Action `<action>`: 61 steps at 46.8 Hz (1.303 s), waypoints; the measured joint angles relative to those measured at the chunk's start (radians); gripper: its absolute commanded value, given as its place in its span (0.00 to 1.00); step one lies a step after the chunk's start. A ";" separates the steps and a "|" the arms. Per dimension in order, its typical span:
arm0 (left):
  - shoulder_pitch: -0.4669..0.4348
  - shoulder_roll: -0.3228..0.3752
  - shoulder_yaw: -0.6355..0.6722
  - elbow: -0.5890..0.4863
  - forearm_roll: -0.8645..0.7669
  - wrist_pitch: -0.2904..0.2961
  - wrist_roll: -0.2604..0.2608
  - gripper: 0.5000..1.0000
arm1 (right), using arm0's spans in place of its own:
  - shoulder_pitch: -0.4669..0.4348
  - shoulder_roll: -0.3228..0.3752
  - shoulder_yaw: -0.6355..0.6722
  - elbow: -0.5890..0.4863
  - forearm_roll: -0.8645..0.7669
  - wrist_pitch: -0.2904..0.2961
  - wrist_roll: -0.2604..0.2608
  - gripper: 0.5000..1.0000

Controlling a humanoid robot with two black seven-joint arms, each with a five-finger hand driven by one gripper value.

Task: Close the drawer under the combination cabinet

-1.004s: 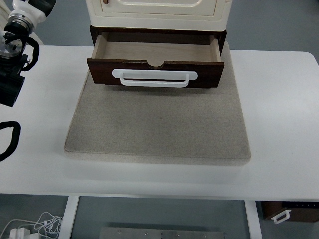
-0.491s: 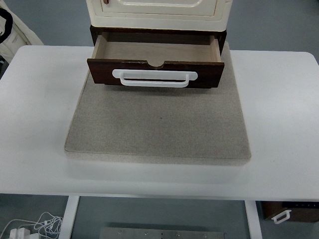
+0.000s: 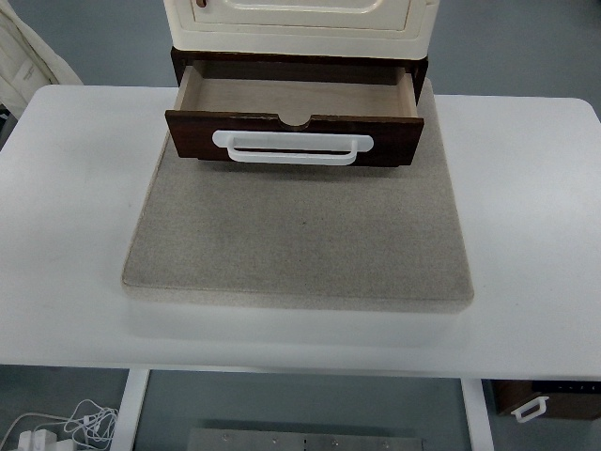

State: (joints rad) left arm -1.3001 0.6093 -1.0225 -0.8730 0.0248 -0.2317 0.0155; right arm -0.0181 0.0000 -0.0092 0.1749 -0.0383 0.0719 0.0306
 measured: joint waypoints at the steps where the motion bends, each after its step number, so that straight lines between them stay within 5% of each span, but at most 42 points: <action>1: -0.002 0.003 0.004 -0.014 0.004 0.001 0.000 0.99 | 0.000 0.000 0.000 0.000 0.000 0.000 0.000 0.90; 22: -0.034 0.013 0.060 -0.342 0.184 -0.001 0.048 0.99 | 0.000 0.000 0.000 0.000 0.000 0.000 0.000 0.90; 34: -0.065 0.009 0.213 -0.516 0.230 -0.001 0.049 0.99 | -0.001 0.000 0.000 0.000 0.000 0.000 0.000 0.90; 51: -0.108 -0.028 0.443 -0.649 0.348 -0.025 0.052 0.99 | 0.000 0.000 0.000 0.000 0.000 0.000 0.000 0.90; 61: -0.109 -0.105 0.547 -0.660 0.478 -0.032 0.115 0.99 | 0.000 0.000 0.000 0.000 0.000 0.000 0.000 0.90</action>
State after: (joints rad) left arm -1.4087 0.5048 -0.4751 -1.5326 0.5033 -0.2634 0.1307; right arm -0.0186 0.0000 -0.0092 0.1749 -0.0383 0.0718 0.0306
